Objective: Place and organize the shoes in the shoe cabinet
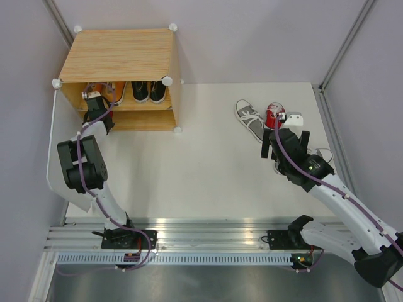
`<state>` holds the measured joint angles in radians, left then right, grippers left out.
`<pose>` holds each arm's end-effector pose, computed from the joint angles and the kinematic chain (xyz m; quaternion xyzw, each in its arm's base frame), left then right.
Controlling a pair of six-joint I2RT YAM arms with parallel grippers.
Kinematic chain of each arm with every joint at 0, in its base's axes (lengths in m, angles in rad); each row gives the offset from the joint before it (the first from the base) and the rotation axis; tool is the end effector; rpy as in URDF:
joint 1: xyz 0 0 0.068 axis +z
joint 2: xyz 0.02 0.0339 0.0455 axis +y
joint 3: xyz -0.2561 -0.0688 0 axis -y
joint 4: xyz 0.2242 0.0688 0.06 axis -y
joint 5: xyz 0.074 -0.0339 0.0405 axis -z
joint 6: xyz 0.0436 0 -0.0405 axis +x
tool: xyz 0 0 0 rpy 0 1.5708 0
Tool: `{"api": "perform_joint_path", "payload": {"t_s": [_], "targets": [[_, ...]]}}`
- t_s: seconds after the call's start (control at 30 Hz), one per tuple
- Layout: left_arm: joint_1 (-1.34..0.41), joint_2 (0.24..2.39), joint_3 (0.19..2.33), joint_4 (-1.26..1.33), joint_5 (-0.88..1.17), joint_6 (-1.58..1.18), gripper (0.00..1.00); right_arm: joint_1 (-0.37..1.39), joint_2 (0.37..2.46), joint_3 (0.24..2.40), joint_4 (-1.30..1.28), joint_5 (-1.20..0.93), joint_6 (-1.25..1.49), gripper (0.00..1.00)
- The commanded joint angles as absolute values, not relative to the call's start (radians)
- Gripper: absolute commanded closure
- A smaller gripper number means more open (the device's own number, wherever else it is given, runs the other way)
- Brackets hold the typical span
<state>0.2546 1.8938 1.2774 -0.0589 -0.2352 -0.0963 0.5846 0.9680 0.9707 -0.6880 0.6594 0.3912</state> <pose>0.3940 0.1130 0.2029 -0.2063 0.8726 0.1394 0.4202 0.1672 0.0786 0.3164 0.0555 0.8643 -0.0684 0.4952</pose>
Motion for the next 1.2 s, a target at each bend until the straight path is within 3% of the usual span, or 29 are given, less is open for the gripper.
{"api": "perform_joint_path", "payload": {"t_s": [0.0, 0.73, 1.17], "targets": [[0.253, 1.91, 1.299, 0.078, -0.186, -0.084, 0.67, 0.577, 0.968, 0.98, -0.672, 0.678, 0.376, 0.04], [0.255, 1.792, 1.128, 0.159, -0.153, -0.258, 0.65, 0.572, 0.962, 0.95, -0.644, 0.62, 0.356, 0.05], [0.219, 1.712, 0.953, 0.305, -0.288, -0.374, 0.62, 0.572, 0.945, 0.93, -0.637, 0.604, 0.359, 0.05]]}}
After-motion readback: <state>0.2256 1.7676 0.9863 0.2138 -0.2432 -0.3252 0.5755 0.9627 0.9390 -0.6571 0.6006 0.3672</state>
